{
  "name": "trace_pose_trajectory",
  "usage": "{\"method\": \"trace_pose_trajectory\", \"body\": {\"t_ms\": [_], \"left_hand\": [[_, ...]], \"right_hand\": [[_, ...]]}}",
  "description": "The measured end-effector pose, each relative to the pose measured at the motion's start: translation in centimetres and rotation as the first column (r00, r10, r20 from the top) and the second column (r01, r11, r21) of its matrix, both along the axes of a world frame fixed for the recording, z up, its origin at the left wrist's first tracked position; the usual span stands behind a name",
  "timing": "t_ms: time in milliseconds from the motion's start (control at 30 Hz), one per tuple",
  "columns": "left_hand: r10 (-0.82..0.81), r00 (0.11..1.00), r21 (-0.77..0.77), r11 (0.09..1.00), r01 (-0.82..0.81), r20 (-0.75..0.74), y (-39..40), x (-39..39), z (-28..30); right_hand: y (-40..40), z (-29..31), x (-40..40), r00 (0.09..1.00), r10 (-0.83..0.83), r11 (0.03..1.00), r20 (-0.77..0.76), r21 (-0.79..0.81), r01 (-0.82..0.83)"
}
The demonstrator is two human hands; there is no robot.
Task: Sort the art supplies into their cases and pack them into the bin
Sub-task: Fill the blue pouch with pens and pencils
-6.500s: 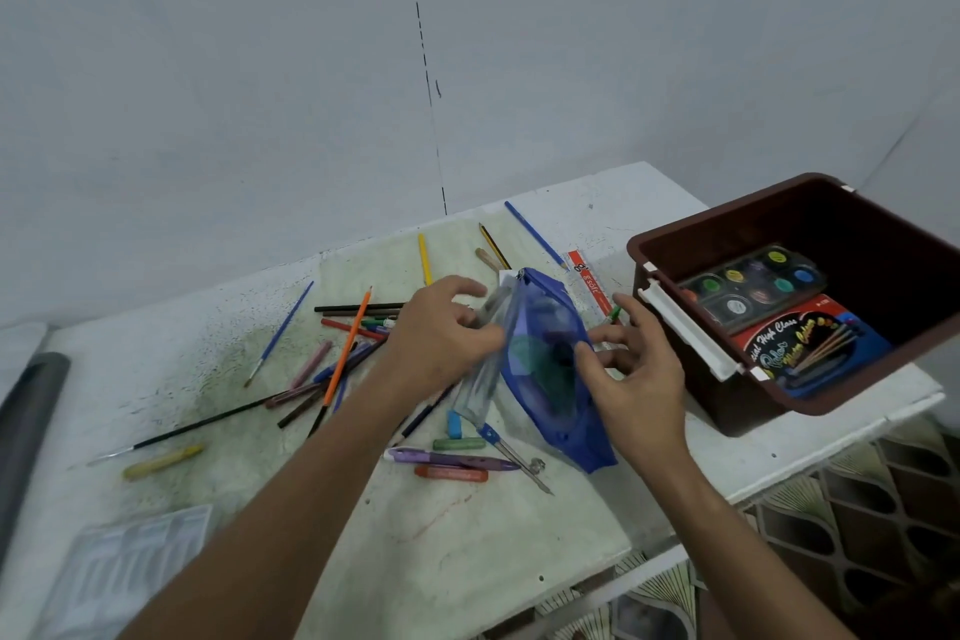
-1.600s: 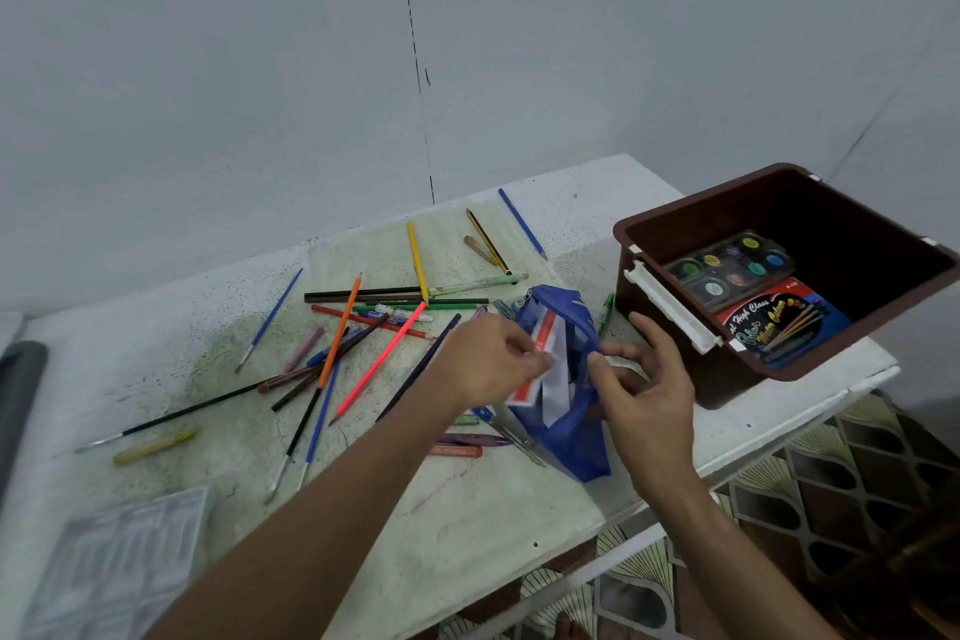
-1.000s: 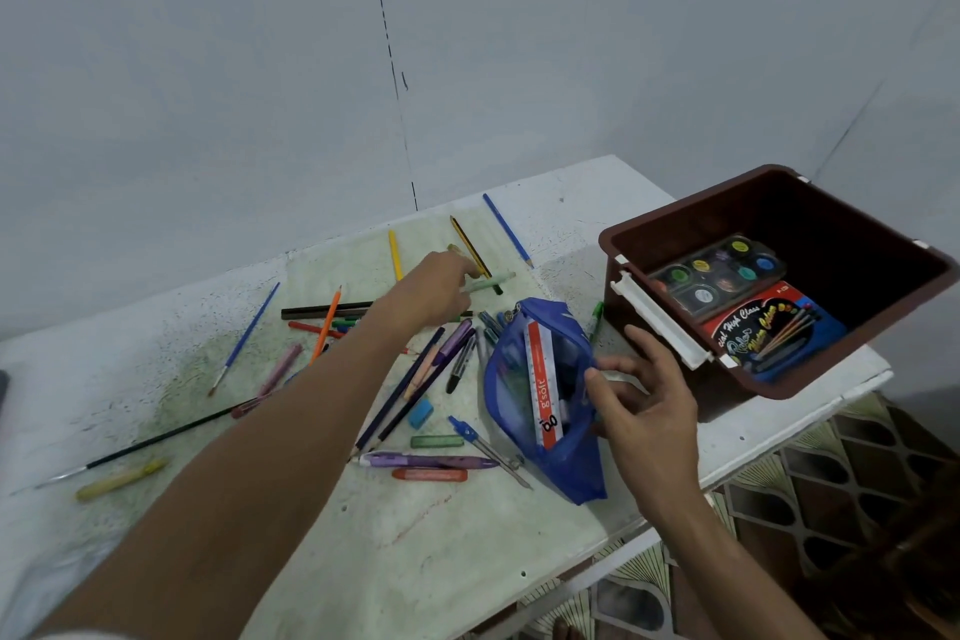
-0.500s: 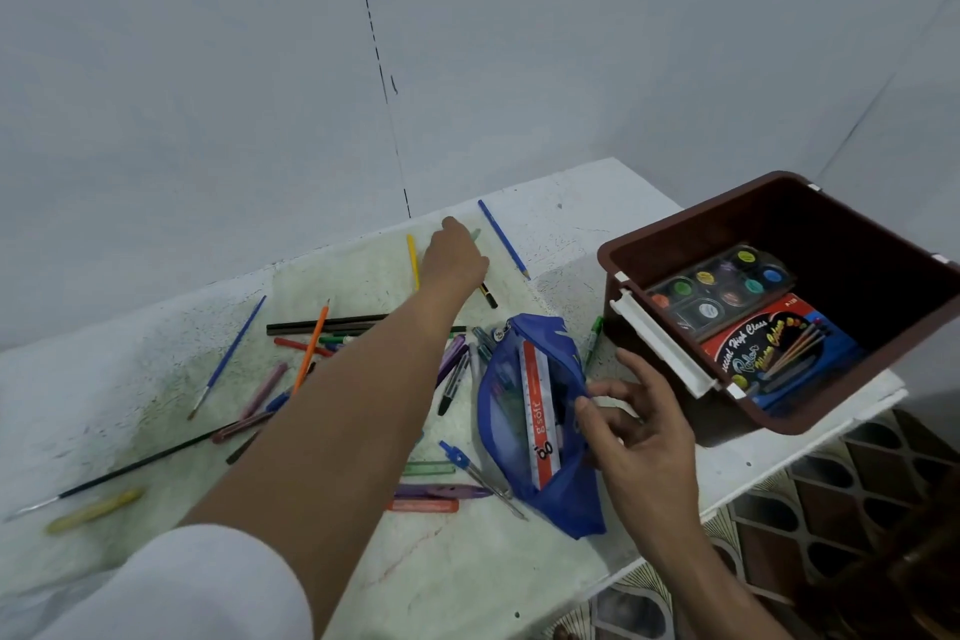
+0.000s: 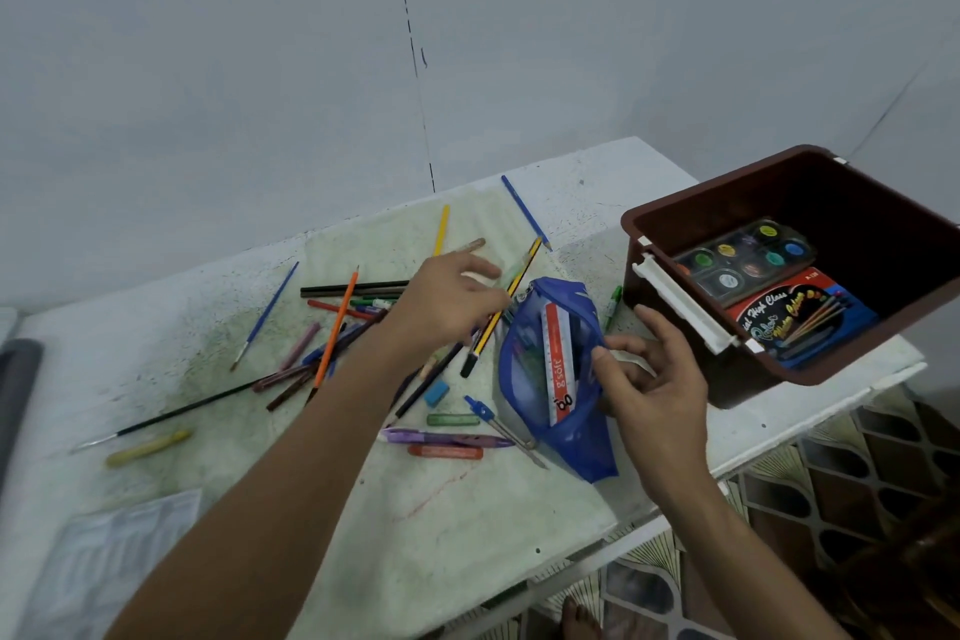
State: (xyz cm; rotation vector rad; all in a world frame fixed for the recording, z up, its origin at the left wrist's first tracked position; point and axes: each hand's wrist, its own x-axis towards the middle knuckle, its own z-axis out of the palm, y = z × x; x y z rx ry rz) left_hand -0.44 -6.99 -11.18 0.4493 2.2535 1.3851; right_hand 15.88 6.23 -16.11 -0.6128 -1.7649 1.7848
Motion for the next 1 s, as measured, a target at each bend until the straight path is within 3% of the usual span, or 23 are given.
{"method": "trace_pose_trajectory", "body": {"t_ms": [100,233,300,500,600,667,700,767,833,900,1000], "left_hand": [[-0.057,0.997,-0.007,0.998,0.058,0.05,-2.1,2.4,0.7],[-0.137,0.989,-0.189,0.971,0.144,0.046,-1.7,3.1,0.0],[-0.137,0.988,-0.2,0.968,0.149,0.07,-0.5,3.2,-0.3],[-0.114,0.984,-0.087,0.988,0.127,0.139,3.5,4.0,-0.7],[-0.137,0.935,0.154,0.984,0.09,0.327,3.4,4.2,-0.5],[-0.1,0.931,0.238,0.971,0.014,0.352,2.1,4.1,-0.5],[-0.076,0.96,0.192,0.981,0.024,0.27,1.0,3.8,-0.8],[-0.117,0.992,-0.039,0.993,0.115,-0.044,-1.5,3.1,-2.0],[-0.345,0.903,-0.318,0.912,0.258,-0.258,-3.7,2.8,-3.1],[-0.547,0.78,-0.491,0.792,0.364,-0.304,-4.7,2.9,-4.2],[-0.692,0.649,-0.584,0.681,0.442,-0.316,-4.4,3.0,-4.9]], "right_hand": [[-0.4,0.3,-0.1,1.0,-0.012,0.999,-0.003,-0.034,0.012],[-0.9,0.6,0.0,0.999,-0.028,0.997,-0.032,-0.075,0.025],[-1.0,0.6,0.0,0.999,-0.027,0.995,-0.036,-0.094,0.024],[-0.8,0.5,0.3,0.999,-0.031,0.991,-0.031,-0.132,0.026],[-0.5,0.4,0.4,0.999,-0.046,0.988,-0.017,-0.147,0.043],[-0.2,0.2,0.6,0.998,-0.06,0.99,-0.002,-0.131,0.059],[-0.1,0.2,0.8,0.998,-0.067,0.991,0.003,-0.12,0.066],[0.2,0.0,1.0,0.997,-0.08,0.993,0.017,-0.081,0.081],[0.4,-0.2,1.1,0.995,-0.089,0.995,0.043,-0.034,0.09],[0.5,-0.6,1.0,0.994,-0.093,0.995,0.059,-0.013,0.094],[0.4,-0.8,0.9,0.992,-0.106,0.994,0.069,-0.012,0.107]]}}
